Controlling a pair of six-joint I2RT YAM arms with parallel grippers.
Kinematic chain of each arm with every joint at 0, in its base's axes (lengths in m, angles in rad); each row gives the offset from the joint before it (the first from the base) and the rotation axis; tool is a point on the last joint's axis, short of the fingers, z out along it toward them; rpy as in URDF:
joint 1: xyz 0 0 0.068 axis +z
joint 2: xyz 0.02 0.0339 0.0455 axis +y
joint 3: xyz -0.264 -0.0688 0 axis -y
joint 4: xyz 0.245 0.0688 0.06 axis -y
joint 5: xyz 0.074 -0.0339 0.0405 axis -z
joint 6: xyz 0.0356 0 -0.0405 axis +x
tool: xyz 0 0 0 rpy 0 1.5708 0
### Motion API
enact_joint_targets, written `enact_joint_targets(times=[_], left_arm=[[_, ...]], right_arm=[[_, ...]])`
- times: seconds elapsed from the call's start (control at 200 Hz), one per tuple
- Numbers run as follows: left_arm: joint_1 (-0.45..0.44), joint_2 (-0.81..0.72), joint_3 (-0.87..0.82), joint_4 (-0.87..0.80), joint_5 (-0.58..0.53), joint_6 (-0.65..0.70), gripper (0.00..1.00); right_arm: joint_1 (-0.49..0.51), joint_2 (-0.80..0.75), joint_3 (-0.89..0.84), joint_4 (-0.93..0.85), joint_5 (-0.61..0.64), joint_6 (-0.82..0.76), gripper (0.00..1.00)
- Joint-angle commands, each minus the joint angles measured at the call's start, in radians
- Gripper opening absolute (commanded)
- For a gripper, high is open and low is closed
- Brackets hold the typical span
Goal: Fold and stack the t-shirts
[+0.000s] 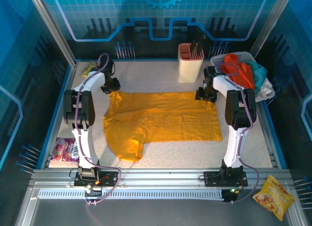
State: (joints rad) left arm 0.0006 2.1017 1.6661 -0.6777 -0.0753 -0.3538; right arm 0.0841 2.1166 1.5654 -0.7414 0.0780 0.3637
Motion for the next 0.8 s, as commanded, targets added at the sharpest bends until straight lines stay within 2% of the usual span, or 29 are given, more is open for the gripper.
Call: enact_joint_targets(times=[0.0, 0.385, 0.465, 0.53, 0.796], left_arm=[[0.004, 0.023, 0.039, -0.011, -0.045, 0.038, 0.23], [0.005, 0.063, 0.054, 0.006, -0.037, 0.024, 0.17], [0.003, 0.067, 0.061, 0.004, -0.037, 0.022, 0.1], [0.004, 0.067, 0.064, 0.0, -0.049, 0.021, 0.0], [0.062, 0.019, 0.02, 0.013, -0.067, -0.03, 0.0]], right_arm=[[-0.011, 0.033, 0.014, -0.021, 0.002, 0.001, 0.62], [-0.014, 0.039, 0.007, -0.017, 0.005, 0.004, 0.61], [-0.019, 0.043, 0.008, -0.02, 0.003, 0.011, 0.61], [-0.025, 0.045, 0.005, -0.021, 0.005, 0.025, 0.6], [-0.049, 0.042, -0.019, -0.027, 0.053, 0.072, 0.52]])
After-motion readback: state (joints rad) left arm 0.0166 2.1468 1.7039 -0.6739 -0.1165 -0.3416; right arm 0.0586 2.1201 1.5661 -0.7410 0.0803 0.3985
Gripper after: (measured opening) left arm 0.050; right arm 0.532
